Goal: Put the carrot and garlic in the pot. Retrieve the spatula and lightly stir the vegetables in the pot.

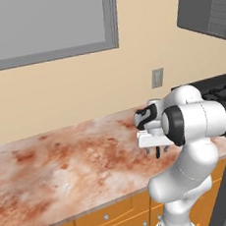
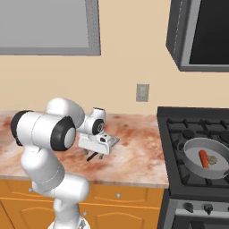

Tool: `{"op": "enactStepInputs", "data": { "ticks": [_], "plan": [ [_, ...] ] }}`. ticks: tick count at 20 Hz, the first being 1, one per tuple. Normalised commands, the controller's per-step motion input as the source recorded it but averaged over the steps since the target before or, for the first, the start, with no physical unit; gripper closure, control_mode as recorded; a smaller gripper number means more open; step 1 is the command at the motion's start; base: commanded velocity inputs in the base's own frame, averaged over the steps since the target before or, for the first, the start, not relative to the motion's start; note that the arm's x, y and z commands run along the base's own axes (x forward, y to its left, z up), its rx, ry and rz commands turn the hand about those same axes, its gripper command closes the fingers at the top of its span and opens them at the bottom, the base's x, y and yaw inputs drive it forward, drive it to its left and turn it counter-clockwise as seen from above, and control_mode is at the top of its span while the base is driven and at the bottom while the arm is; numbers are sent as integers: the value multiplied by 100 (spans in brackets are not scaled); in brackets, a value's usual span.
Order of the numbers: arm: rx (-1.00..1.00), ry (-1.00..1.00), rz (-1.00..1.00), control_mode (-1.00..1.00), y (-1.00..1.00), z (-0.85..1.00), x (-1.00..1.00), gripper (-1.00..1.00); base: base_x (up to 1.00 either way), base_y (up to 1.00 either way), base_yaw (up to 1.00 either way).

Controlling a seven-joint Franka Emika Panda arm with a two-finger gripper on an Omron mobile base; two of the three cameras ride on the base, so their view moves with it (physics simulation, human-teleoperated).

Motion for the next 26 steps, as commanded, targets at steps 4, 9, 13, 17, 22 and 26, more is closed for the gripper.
{"op": "enactStepInputs", "data": {
  "ticks": [4, 9, 13, 17, 22, 26],
  "plan": [
    [1, 0, -3, -100, 0, -7, 0, -100, 0, 0, 0],
    [0, 0, -1, -100, 0, -6, 0, 100, 0, 0, 0],
    [0, 0, 0, -100, 0, -4, 0, 100, 0, 0, 0],
    [0, 1, 0, -100, 0, 0, 0, 100, 0, 0, 0],
    [0, 0, 0, -100, 0, 0, 0, 100, 0, 0, 0],
    [0, 0, 3, -100, -19, 19, -4, 100, 0, 0, 0]
  ]
}}
